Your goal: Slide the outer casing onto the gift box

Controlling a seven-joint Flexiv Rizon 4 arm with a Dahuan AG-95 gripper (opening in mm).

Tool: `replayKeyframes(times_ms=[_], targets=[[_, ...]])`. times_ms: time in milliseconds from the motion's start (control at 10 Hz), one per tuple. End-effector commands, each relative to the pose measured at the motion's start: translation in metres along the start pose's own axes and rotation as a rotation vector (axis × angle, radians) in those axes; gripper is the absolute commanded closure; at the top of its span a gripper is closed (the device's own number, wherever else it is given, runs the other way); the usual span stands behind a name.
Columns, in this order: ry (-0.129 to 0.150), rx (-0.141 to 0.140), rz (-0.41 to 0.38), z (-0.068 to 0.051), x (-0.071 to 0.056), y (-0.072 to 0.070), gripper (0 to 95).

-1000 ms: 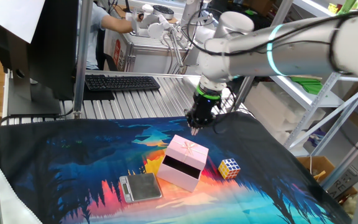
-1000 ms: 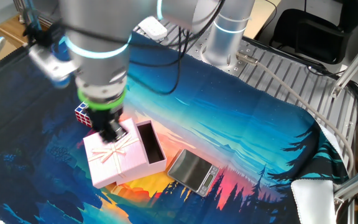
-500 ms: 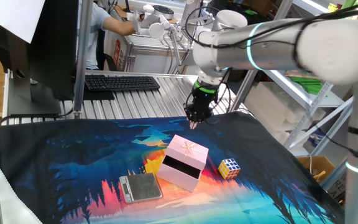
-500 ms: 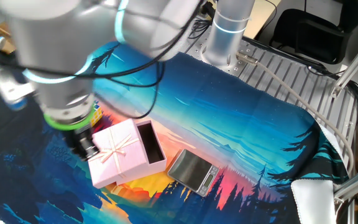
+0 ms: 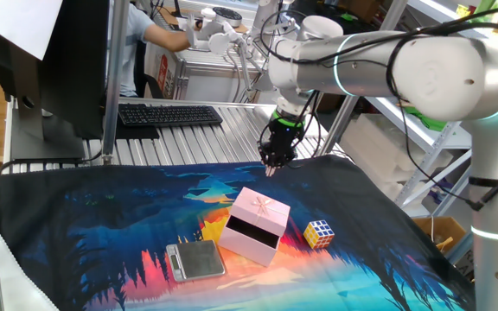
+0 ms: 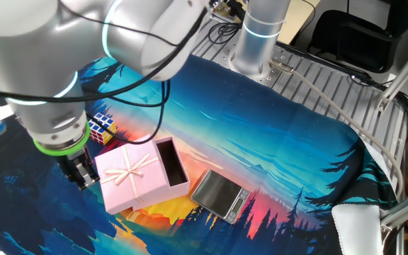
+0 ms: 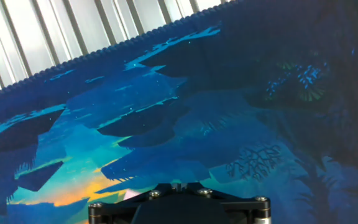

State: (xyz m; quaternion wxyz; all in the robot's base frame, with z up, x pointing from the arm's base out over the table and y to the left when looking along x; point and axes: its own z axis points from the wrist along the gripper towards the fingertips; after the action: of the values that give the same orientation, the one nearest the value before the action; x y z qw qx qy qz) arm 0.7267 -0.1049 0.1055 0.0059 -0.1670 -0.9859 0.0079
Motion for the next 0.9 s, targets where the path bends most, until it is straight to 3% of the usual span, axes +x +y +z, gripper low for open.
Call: replayKeyframes(times_ms=[100,900], targets=[[0.015,0.011,0.015,0.009,-0.006,0.006,95.0],[0.022,0.031,0.041,0.039,-0.015,0.023,95.0]])
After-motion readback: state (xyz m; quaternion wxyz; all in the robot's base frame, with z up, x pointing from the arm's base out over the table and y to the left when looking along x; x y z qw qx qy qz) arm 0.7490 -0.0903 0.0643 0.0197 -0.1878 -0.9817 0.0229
